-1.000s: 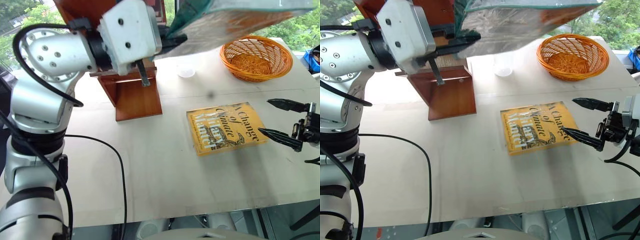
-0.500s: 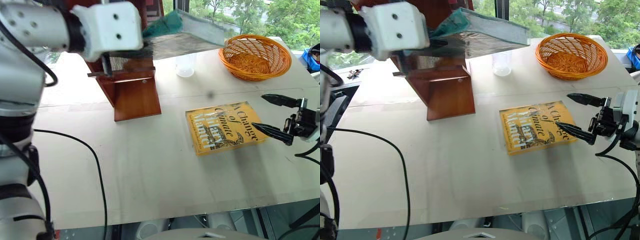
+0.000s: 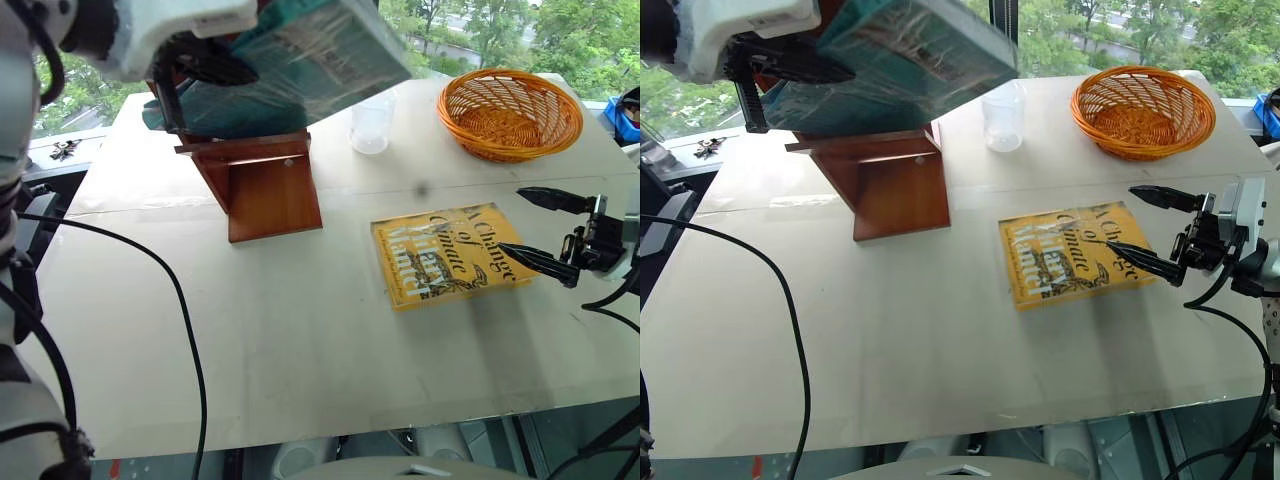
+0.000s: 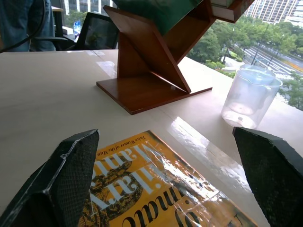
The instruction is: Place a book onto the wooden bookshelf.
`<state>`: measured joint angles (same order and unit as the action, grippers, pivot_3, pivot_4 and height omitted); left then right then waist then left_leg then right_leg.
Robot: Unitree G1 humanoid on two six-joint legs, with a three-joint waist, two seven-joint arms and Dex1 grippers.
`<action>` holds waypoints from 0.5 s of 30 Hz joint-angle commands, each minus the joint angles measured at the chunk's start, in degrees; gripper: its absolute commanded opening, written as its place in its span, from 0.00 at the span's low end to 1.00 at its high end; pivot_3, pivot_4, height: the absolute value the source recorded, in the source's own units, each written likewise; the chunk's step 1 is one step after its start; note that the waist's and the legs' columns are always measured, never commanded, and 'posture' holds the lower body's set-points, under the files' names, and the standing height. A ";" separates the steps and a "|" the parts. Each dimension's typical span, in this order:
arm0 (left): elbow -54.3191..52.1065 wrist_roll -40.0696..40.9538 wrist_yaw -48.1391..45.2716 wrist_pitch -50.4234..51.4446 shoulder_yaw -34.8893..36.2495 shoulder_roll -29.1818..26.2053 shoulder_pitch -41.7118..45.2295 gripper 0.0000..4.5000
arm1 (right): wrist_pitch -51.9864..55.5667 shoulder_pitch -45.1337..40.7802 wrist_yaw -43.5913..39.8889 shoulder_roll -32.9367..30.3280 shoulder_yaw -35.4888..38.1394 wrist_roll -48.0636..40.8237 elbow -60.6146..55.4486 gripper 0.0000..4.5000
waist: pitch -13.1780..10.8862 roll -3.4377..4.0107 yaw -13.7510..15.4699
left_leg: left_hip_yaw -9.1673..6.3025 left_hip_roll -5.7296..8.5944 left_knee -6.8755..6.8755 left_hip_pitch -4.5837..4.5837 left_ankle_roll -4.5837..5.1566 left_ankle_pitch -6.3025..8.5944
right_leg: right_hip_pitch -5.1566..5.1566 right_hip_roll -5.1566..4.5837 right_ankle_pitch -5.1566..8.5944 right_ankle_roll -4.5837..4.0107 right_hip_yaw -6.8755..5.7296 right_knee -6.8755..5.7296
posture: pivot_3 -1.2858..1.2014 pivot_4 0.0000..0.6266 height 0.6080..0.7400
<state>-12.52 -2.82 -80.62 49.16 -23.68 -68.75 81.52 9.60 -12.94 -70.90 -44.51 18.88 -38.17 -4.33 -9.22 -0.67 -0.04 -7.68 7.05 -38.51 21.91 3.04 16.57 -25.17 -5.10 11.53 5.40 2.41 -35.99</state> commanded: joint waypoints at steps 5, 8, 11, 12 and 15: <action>2.70 -12.32 1.90 -13.79 -0.64 -2.20 -2.95 0.01 | -2.33 -0.71 0.58 0.78 0.65 0.37 -0.56 1.00 | -0.01 0.00 -0.89 | 0.07 -0.01 -0.04 -0.05 -0.01 -0.01 | -0.03 0.00 -0.01 -0.01 0.10 -0.18 | 0.52 0.24 1.00; 2.02 -14.98 3.30 -13.27 -0.30 -0.92 -4.98 0.01 | -2.67 -0.97 0.75 1.19 0.61 0.59 -0.34 1.00 | -0.01 0.00 -0.87 | 0.08 -0.01 -0.09 -0.13 -0.01 -0.01 | -0.05 0.02 0.00 -0.01 0.12 -0.42 | 0.52 0.24 1.00; 0.30 -17.86 4.47 -10.64 -0.71 1.19 -7.14 0.01 | -2.50 -1.52 1.17 1.53 0.58 0.58 -0.49 1.00 | 0.00 0.01 -0.88 | 0.11 -0.01 -0.18 -0.21 -0.05 -0.04 | -0.05 0.03 0.00 -0.02 0.16 -0.70 | 0.52 0.24 1.00; -0.47 -19.09 4.84 -9.14 -1.15 2.08 -7.88 0.01 | -2.24 -1.65 1.35 1.67 0.66 0.33 -0.69 1.00 | 0.00 0.01 -0.87 | 0.11 -0.02 -0.23 -0.25 -0.09 -0.06 | -0.04 0.04 -0.01 -0.03 0.17 -0.81 | 0.52 0.24 1.00; -3.85 -21.78 4.86 -6.51 -1.87 3.61 -11.05 0.01 | -1.15 -1.71 1.77 1.98 1.12 -0.92 -1.31 1.00 | 0.01 0.03 -0.83 | 0.10 -0.04 -0.28 -0.33 -0.17 -0.14 | 0.05 0.09 -0.12 -0.18 0.16 -0.86 | 0.52 0.24 1.00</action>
<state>-16.49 -21.25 -77.41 41.01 -25.59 -64.65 70.93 8.54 -13.96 -69.44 -42.53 18.77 -37.68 -3.89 -9.21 -0.64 -0.87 -7.60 6.98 -38.84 21.53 2.85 16.42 -25.06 -4.97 11.41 5.21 2.54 -36.86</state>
